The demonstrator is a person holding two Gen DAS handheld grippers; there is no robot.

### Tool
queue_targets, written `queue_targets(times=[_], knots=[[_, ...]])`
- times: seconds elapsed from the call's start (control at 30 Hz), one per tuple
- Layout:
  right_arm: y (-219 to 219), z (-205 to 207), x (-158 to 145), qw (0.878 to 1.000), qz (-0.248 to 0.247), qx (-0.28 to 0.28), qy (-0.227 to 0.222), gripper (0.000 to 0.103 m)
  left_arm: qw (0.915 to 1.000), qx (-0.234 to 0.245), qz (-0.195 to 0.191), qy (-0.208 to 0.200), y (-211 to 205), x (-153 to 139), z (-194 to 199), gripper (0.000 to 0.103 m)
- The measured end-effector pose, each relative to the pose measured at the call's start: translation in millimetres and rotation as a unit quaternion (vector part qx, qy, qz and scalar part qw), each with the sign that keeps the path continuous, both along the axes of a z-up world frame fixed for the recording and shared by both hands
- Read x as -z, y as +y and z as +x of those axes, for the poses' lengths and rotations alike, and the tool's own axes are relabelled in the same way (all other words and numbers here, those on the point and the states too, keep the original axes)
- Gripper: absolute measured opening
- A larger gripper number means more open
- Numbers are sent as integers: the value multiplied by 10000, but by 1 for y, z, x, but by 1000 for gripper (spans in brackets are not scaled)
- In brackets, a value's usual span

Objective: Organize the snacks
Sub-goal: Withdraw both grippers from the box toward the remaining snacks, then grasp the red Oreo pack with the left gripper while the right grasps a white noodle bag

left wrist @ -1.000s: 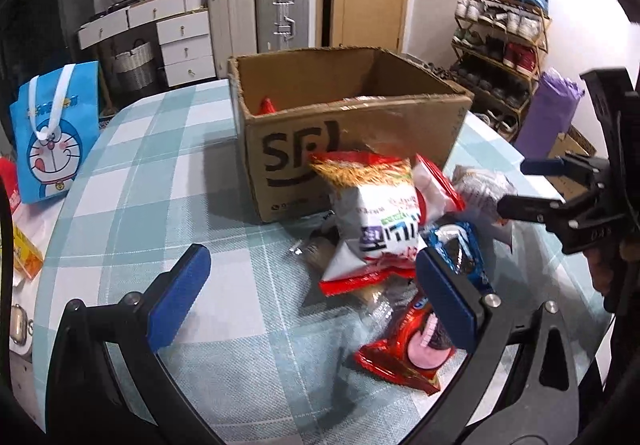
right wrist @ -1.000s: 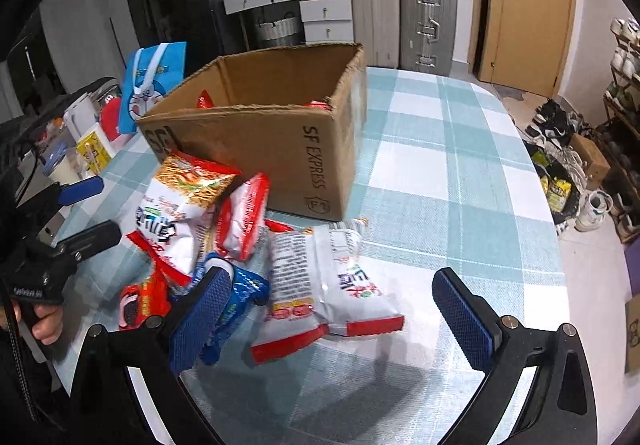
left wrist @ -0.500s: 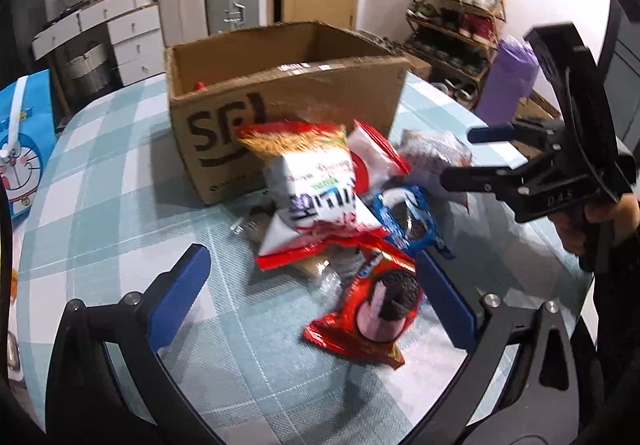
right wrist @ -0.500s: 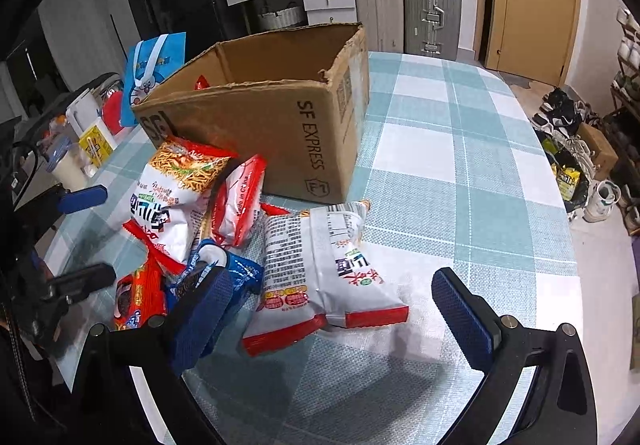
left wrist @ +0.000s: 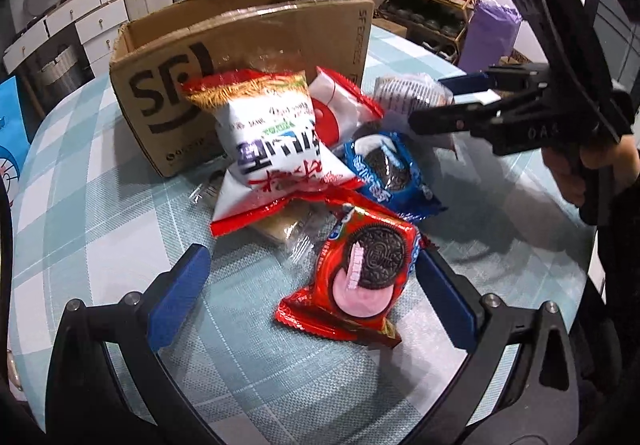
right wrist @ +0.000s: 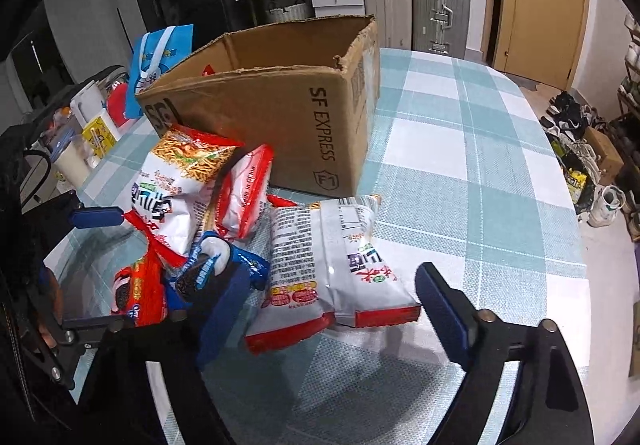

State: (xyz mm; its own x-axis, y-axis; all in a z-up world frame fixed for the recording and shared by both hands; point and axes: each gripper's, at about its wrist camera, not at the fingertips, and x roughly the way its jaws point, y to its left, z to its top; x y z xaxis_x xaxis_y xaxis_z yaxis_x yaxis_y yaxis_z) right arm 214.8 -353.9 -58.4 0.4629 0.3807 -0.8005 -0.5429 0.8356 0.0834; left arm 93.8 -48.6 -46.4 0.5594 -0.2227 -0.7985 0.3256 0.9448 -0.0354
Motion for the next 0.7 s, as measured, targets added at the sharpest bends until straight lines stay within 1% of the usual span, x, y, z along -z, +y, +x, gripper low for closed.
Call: queue_targets(times=[0.1, 0.2, 0.27, 0.43, 0.53, 0.6, 0.63, 0.7], knots=[[-1, 2, 1, 10000, 75, 13, 37, 83, 10000, -2, 30, 60, -2, 4, 0, 102], [-2, 5, 4, 9999, 27, 91, 64, 83, 10000, 34, 33, 55, -3, 4, 0, 102], [-3, 8, 7, 9998, 47, 160, 126, 80, 9999, 84, 53, 79, -4, 5, -1, 102], [-2, 8, 8, 9998, 96, 146, 99, 80, 9997, 189, 5, 122, -4, 6, -2, 97], [0, 9, 9, 9997, 124, 132, 138, 80, 9995, 272, -13, 167, -8, 8, -5, 90], [1, 10, 11, 9998, 123, 131, 123, 80, 9993, 332, 11, 193, -11, 9, -6, 79], [1, 10, 12, 9997, 126, 139, 138, 80, 9991, 374, 18, 219, -12, 9, -6, 77], [0, 12, 14, 9996, 167, 154, 161, 80, 9989, 417, 51, 226, -14, 11, -7, 68]])
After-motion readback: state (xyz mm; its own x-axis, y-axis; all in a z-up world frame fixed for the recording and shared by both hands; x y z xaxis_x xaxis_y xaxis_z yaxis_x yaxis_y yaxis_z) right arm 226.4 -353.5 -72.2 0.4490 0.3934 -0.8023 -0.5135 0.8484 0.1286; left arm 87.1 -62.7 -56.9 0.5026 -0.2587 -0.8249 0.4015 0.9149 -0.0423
